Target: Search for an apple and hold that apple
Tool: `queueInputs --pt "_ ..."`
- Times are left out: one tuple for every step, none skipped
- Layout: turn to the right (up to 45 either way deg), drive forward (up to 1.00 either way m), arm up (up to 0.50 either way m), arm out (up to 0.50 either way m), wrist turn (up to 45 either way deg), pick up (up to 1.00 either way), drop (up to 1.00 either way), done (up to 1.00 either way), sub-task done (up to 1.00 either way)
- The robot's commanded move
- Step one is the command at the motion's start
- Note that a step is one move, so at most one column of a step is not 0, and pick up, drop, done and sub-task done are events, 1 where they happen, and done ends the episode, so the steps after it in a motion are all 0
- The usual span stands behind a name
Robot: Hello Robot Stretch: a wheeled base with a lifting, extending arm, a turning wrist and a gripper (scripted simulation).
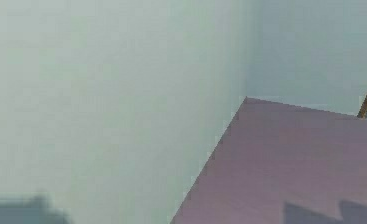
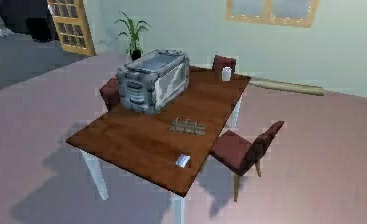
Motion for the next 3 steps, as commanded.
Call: queueInputs --pt "0.0 0.15 0.0 0.0 0.0 0.0 0.0 0.0 0.0" --pt "24.0 0.0 0.0 0.0 0.0 0.0 0.0 0.0 0.0" --pt "3.0 0.0 0.0 0.0 0.0 0.0 0.0 0.0 0.0"
